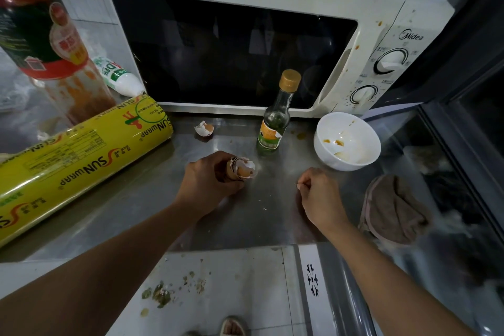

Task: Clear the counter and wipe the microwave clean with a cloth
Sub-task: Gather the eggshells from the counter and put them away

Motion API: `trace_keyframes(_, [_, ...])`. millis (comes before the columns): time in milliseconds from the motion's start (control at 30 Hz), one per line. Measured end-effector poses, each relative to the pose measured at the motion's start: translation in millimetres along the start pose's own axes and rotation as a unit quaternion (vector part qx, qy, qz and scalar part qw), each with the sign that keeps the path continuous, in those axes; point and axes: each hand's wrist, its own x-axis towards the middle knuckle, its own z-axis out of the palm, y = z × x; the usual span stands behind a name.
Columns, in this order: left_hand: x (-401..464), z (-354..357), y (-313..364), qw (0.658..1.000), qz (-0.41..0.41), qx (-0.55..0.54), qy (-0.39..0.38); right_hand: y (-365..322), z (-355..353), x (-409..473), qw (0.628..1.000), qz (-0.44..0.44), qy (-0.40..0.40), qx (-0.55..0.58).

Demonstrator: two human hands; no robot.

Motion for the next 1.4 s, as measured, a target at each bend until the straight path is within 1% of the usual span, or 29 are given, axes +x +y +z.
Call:
trace_keyframes(100, [1.5, 0.1, 1.7, 1.000, -0.004, 0.001, -0.001, -5.2, -3.9, 1.5, 1.000, 0.003, -0.016, -0.018])
trace_keyframes(233, [2.2, 0.6, 3.6, 1.000, -0.003, -0.005, -0.008, -28.7, -17.3, 1.1, 0.997, -0.001, 0.005, 0.081])
trace_keyframes(400, [1.4, 0.0, 3.8, 1.000, -0.013, -0.003, -0.002, -80.7, -27.3, 0.0, 0.982, -0.104, 0.012, 0.157])
trace_keyframes(467, [1.2, -1.0, 3.0, 1.000, -0.010, -0.005, 0.005, -92.9, -24.0, 0.1, 0.979, -0.137, -0.010, 0.152])
trace_keyframes(533, [0.3, -2.9, 1.9, 1.000, -0.009, -0.009, 0.009, -95.6, -20.8, 1.5, 0.979, -0.135, -0.035, 0.149])
trace_keyframes(633, [-3.1, -8.4, -0.7, 1.000, -0.010, -0.013, 0.012, -85.2, -22.9, 5.3, 0.985, -0.096, 0.004, 0.146])
trace_keyframes(667, [-4.8, -10.2, -1.9, 1.000, -0.010, -0.012, 0.011, -78.7, -23.2, 5.5, 0.987, -0.083, 0.005, 0.137])
trace_keyframes(767, [-10.9, -14.2, -3.2, 1.000, -0.011, -0.013, 0.011, -59.7, -18.6, -2.5, 0.995, -0.057, -0.046, 0.067])
trace_keyframes(833, [-16.0, -14.6, -3.0, 1.000, -0.013, -0.020, 0.017, -51.0, -12.6, -14.0, 0.996, -0.057, -0.062, 0.026])
trace_keyframes(933, [-25.9, -14.2, -1.0, 0.999, -0.018, -0.034, 0.018, -43.8, -6.5, -31.3, 0.995, -0.080, -0.062, -0.017])
trace_keyframes(1067, [-39.9, -16.3, 1.3, 0.999, -0.013, -0.028, 0.017, -41.8, 0.3, -55.1, 0.984, -0.116, -0.112, -0.073])
trace_keyframes(1167, [-50.5, -18.0, 3.3, 1.000, -0.011, -0.018, 0.014, -45.4, 5.5, -76.2, 0.981, -0.137, -0.130, -0.050])
trace_keyframes(1267, [-65.3, -18.9, 3.9, 1.000, -0.014, -0.014, 0.016, -46.6, 8.0, -91.7, 0.981, -0.130, -0.142, -0.017])
trace_keyframes(1333, [-77.6, -20.8, 4.3, 1.000, -0.012, -0.015, 0.023, -48.3, 2.5, -96.9, 0.982, -0.111, -0.149, 0.027])
trace_keyframes(1400, [-90.8, -22.8, 5.3, 0.999, -0.008, -0.019, 0.027, -50.0, -5.7, -95.3, 0.982, -0.103, -0.137, 0.076])
